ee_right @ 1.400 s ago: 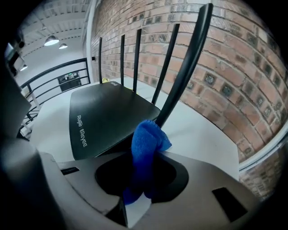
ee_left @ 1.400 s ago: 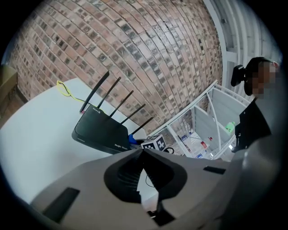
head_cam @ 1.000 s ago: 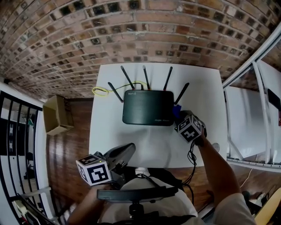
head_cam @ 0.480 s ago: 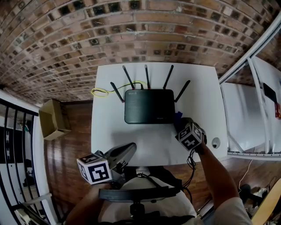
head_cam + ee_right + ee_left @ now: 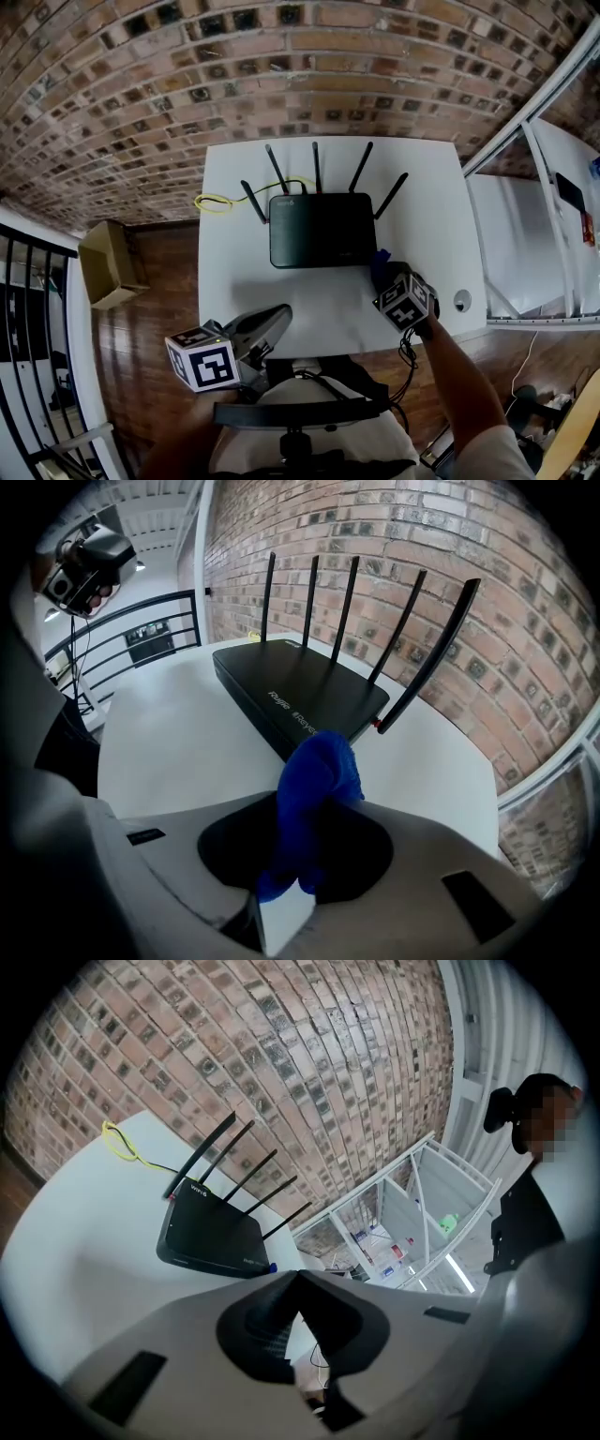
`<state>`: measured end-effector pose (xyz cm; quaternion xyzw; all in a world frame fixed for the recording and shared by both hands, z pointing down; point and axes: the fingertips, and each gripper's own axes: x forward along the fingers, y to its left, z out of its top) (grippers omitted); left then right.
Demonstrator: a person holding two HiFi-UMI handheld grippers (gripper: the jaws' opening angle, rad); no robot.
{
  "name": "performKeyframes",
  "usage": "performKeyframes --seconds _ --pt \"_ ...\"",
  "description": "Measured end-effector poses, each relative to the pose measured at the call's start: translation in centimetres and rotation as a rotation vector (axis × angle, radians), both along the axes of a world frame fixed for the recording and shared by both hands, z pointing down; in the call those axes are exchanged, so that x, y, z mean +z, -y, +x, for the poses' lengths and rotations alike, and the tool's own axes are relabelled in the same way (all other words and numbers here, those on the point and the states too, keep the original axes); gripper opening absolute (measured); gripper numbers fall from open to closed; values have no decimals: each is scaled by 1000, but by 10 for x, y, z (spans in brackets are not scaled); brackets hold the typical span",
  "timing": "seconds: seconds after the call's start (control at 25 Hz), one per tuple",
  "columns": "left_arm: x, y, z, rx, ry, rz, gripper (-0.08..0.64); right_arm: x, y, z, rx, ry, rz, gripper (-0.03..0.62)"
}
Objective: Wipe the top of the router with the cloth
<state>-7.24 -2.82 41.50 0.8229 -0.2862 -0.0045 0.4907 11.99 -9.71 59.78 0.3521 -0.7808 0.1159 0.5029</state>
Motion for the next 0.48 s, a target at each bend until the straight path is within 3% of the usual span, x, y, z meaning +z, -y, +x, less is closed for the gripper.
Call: performKeyframes --seconds 0.24,0.48 --pt "4 5 -9 31 1 -1 11 1 -5 -6 57 52 -11 106" --pt "2 9 -18 51 -4 -1 11 -30 -9 -35 63 120 49 106"
